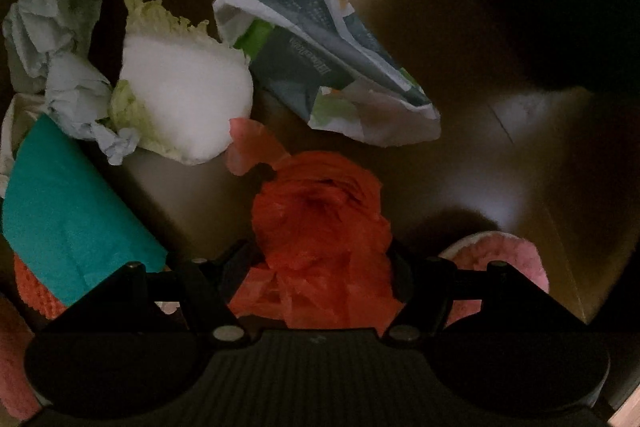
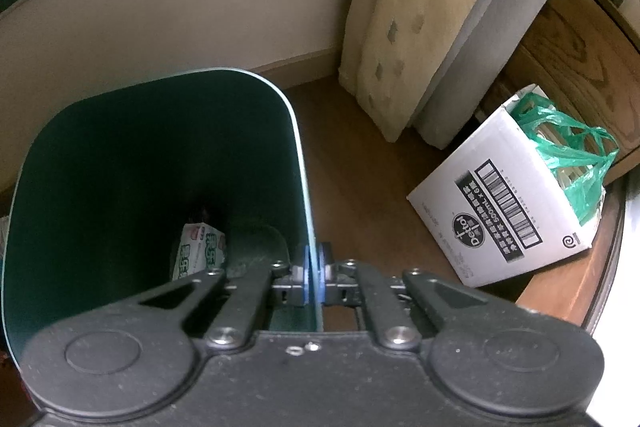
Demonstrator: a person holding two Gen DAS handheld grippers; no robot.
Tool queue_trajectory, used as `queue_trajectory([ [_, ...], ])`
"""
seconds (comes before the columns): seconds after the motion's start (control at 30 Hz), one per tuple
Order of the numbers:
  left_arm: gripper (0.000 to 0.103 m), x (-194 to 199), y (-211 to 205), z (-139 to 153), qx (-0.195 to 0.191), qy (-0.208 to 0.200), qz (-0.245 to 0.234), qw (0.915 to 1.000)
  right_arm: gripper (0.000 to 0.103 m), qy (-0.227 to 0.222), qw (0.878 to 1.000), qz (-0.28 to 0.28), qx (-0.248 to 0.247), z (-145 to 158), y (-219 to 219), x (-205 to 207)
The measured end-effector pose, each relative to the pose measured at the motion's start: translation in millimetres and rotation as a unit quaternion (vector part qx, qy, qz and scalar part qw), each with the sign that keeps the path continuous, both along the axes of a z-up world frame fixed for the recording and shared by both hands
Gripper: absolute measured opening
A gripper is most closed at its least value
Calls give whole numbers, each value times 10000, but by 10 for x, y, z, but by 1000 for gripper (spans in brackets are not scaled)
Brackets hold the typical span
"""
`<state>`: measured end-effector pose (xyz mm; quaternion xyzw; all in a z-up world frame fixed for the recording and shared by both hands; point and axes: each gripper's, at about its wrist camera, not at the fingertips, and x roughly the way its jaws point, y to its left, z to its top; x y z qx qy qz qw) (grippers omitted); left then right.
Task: Collect trash
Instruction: 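Lower the left tool to the pile and grasp the red plastic bag, then carry the red bag into the green bin and open the left tool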
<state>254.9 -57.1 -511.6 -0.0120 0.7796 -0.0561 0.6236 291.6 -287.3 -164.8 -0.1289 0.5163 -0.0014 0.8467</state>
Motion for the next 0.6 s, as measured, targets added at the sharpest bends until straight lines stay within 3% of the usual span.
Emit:
queue_trajectory([
  [0.1, 61, 4, -29, -12, 57, -16, -189, 9998, 4, -26, 10000, 33, 6, 0, 0, -6],
  [0.27, 54, 27, -24, 178, 86, -217, -358, 9991, 4, -76, 9999, 101, -88, -15, 30, -31],
  [0.6, 54, 29, 268, 1090, 22, -821, -210, 9964, 4, -213, 9995, 186, -116, 2, 92, -54],
])
